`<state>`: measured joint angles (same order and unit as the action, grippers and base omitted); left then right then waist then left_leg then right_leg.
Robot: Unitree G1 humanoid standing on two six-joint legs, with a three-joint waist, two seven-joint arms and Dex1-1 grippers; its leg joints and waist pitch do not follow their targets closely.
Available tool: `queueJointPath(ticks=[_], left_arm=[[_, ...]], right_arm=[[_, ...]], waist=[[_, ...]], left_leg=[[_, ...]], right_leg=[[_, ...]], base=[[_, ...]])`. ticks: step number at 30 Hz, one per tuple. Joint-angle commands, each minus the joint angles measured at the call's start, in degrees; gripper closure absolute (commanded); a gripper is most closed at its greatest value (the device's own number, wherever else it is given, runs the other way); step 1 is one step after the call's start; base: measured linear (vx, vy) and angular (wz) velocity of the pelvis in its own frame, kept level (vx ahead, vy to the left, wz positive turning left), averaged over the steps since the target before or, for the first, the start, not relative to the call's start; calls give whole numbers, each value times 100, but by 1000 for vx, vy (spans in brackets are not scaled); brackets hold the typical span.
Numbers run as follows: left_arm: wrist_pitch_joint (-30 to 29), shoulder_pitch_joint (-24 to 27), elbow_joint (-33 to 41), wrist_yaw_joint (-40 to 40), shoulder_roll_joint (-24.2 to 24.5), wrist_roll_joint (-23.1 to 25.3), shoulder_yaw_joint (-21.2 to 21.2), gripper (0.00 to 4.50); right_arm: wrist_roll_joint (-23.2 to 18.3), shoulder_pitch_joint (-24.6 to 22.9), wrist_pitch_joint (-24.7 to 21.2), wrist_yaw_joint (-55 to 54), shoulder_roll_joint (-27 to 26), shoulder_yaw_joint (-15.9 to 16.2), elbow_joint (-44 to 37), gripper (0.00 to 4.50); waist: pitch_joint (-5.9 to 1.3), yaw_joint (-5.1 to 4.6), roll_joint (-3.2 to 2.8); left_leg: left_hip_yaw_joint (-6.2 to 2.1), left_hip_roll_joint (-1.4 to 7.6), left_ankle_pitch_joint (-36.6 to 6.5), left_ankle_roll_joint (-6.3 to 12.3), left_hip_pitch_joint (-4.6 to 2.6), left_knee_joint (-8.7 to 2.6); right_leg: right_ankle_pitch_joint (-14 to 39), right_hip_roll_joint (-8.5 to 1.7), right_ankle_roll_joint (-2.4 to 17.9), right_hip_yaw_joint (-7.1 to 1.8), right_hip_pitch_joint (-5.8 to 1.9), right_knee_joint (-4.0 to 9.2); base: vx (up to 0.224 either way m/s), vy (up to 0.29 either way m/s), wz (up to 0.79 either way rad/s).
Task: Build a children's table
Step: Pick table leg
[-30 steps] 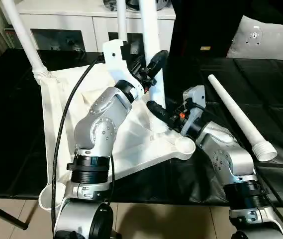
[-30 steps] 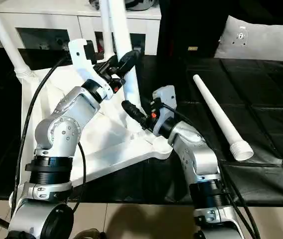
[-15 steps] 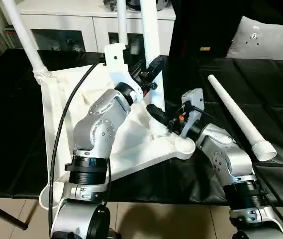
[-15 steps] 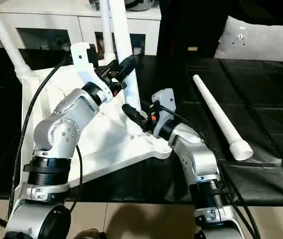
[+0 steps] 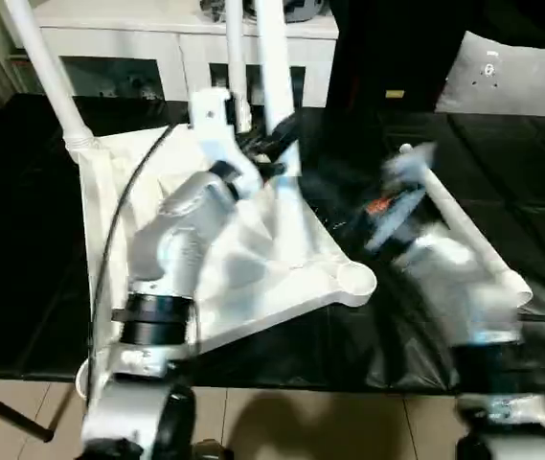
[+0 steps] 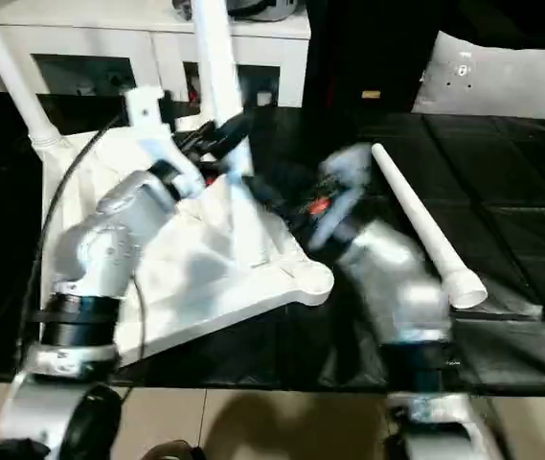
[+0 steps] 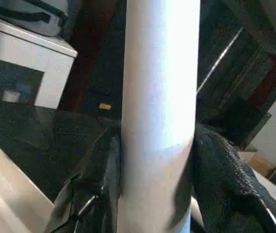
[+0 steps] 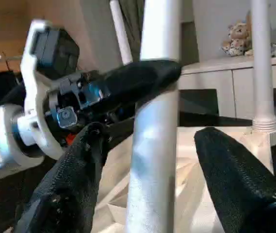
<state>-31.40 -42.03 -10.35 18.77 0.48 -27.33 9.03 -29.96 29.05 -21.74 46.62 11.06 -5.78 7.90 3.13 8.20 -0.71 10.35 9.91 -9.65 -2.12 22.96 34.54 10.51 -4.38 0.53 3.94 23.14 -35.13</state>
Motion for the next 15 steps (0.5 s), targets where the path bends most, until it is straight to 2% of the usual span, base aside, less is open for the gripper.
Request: queueJointPath(ticks=[1,3,4,5,7,9,11,15], left_arm=[[-209,-181,34,251,65,-284,74,272],[-353,-209,35,453,149,-499,140,272],[-447,-227,33,584,197,-622,173,272],[-560,-249,31,686,215,-795,255,272],[-706,-270,29,818,240,-998,339,272],[-784,-258,62,966,291,-1090,331,272],[-887,-247,89,1225,377,-1183,279,272],[-1023,-173,292,2152,596,-1464,-4,273]], right_arm=[[-218,24,-288,113,174,-155,-46,104],[-360,19,-536,251,366,-206,-44,95],[-437,17,-667,328,475,-226,-46,69],[-421,8,-763,407,594,-186,-48,60],[-375,-6,-844,500,719,-112,-49,55],[-339,-25,-920,584,811,-33,-64,31],[-336,-46,-1059,757,943,82,-85,22],[-753,-62,-1548,1412,1236,295,-351,22]], waist=[[-450,-4,74],[-447,7,78],[-448,9,90],[-446,16,74],[-440,14,92],[-440,13,99],[-441,13,104],[-441,20,111]], left_leg=[[-113,308,-603,387,-155,-352],[-105,295,-605,371,-151,-346],[-107,297,-573,370,-149,-344],[-107,298,-597,368,-149,-343],[-103,292,-616,344,-140,-342],[-102,284,-614,348,-137,-336],[-106,287,-627,346,-141,-340],[-105,303,-607,387,-149,-339]], right_leg=[[574,-427,1148,-252,-299,343],[617,-424,1174,-250,-302,348],[615,-428,1182,-249,-308,337],[677,-433,1188,-249,-301,348],[738,-432,1198,-246,-306,357],[783,-435,1175,-243,-310,361],[895,-436,1137,-241,-315,368],[864,-434,1161,-247,-309,361]], base=[[0,0,0],[0,0,0],[0,0,0],[0,0,0],[0,0,0],[0,0,0],[0,0,0],[0,0,0]])
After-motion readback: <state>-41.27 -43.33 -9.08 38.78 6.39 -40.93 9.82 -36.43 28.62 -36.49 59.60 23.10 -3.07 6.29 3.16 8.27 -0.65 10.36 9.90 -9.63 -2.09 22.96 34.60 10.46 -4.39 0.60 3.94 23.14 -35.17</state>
